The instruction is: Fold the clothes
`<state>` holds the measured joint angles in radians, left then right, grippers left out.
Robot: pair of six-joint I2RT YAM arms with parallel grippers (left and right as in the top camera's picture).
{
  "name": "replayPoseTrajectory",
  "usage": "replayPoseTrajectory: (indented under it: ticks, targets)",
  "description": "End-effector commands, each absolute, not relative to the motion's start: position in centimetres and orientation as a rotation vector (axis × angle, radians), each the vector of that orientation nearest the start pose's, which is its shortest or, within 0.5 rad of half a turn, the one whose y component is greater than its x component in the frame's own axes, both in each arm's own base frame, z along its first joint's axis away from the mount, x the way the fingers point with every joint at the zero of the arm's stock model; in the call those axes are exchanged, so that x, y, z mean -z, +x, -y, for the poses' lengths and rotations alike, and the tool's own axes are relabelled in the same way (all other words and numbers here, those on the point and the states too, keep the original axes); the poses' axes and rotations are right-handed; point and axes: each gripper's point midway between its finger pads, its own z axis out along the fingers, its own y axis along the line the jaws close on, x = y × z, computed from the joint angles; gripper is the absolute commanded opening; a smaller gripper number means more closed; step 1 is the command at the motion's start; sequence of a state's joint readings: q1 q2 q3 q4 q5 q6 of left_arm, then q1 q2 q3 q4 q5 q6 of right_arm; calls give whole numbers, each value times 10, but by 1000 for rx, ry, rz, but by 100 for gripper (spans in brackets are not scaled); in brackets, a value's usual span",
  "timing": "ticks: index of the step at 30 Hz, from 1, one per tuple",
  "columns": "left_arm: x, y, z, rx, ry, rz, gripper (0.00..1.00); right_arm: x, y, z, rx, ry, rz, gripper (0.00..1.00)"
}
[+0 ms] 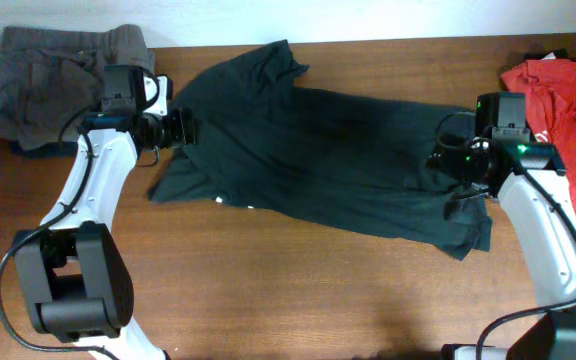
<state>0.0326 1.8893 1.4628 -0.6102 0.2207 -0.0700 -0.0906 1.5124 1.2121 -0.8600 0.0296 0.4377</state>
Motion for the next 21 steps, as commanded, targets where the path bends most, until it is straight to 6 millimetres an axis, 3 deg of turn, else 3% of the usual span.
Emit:
replayPoseTrajectory:
  ticks: [1, 2, 6, 9, 12, 16, 19, 21]
  targets:
    - [-124, 476, 32, 329, -1, -2566, 78, -110, 345, -8, -387, 690, -2764, 69]
    - [-124, 476, 35, 331, 6, -2567, 79, -97, 341, -20, -480, 719, -2811, 55]
    - [-123, 476, 36, 332, 10, -2567, 79, -58, 333, -29, -549, 781, -2932, 20]
    - [-123, 475, 36, 333, 9, -2572, 79, -39, 328, -37, -609, 855, -2989, 4]
    - [-122, 474, 36, 333, 8, -2576, 79, -25, 325, -38, -609, 882, -3030, 4]
    - [-122, 474, 36, 333, 7, -2578, 79, -21, 328, -38, -610, 880, -3025, 4]
    - [-122, 474, 36, 333, 7, -2578, 79, -21, 334, -36, -606, 864, -3001, 12]
    - [-122, 473, 36, 333, 7, -2578, 79, -17, 340, -26, -513, 853, -2982, 14]
